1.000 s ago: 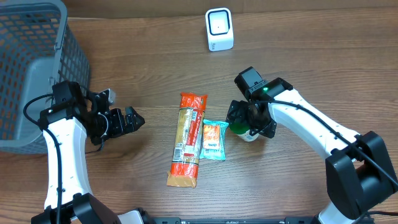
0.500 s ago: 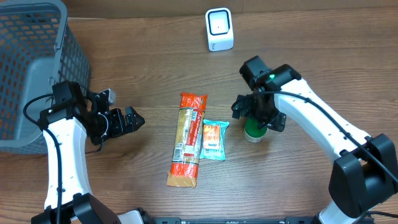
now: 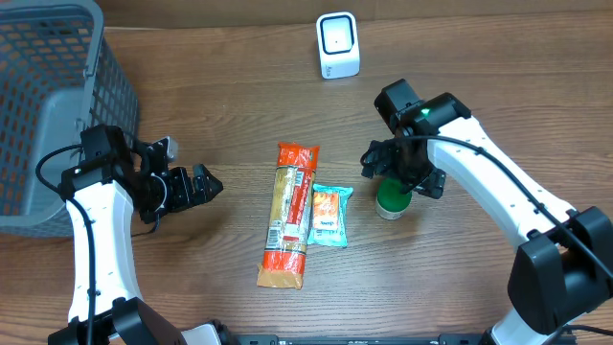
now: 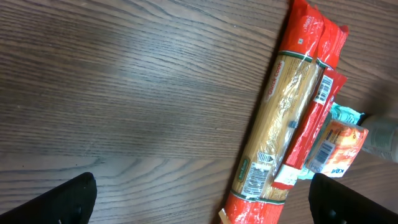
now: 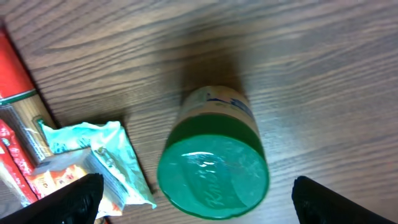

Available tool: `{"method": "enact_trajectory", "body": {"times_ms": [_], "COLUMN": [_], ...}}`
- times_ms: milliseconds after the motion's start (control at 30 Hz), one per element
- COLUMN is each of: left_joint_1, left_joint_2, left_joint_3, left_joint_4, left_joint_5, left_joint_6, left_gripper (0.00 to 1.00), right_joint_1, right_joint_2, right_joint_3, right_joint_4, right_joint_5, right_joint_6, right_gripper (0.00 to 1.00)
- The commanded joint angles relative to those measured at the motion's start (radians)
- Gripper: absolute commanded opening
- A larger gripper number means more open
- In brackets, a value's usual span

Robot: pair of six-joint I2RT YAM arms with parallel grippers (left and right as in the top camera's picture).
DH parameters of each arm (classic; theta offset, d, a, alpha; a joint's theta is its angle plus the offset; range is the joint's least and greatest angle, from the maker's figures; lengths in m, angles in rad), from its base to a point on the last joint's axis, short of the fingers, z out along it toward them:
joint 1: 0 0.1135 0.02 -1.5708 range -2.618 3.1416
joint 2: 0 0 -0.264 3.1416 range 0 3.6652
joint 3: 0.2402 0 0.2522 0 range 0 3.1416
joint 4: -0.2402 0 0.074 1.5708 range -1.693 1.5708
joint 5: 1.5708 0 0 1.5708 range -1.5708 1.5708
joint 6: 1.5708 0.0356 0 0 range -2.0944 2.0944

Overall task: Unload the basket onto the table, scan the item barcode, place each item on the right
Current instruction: 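Lower the right gripper over the jar and close on its lid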

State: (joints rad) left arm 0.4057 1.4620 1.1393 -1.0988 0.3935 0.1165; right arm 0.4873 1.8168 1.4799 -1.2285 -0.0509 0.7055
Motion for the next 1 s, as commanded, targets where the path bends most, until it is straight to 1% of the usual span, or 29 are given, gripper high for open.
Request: {"method": "enact_trajectory", "body": {"times_ms": [0,233,567,833,967], "left_joint_1": [-0.008,-0.008,-0.008,-0.008,-0.008], "left_joint_2": [0.004,0.004,0.004,0.004,0.004], "left_joint_3": [-0.001,-0.001,-0.001,-0.001,-0.001], "left_joint_4": [0.000,0.000,0.000,0.000,0.000], "left_joint_5": [0.014,0.015,0.014,0.014,0.014], "left_joint_6": [0.030,0.030,0.030,0.030,0.030], "left_gripper": [1.00,0.99,1.00,1.00,0.99], "right_joint_1": [0.027,0.032,0.037,0.041,0.048], "right_joint_2": [-0.014,-0.013,-0.013,-0.013,-0.013], "right_joint_3": [-0.029,-0.106,-0.174,-0.257,-0.284], "right_joint_4": [0.021,0.066,0.133,0.217,0.265], "right_joint_5": [0.033,0.110,0.084,0.072,0.064], "right_joint_6": [-0.007,-0.006,-0.007,-0.009,-0.050], "right_gripper": [1.00,1.00,1.00,1.00,1.00]}}
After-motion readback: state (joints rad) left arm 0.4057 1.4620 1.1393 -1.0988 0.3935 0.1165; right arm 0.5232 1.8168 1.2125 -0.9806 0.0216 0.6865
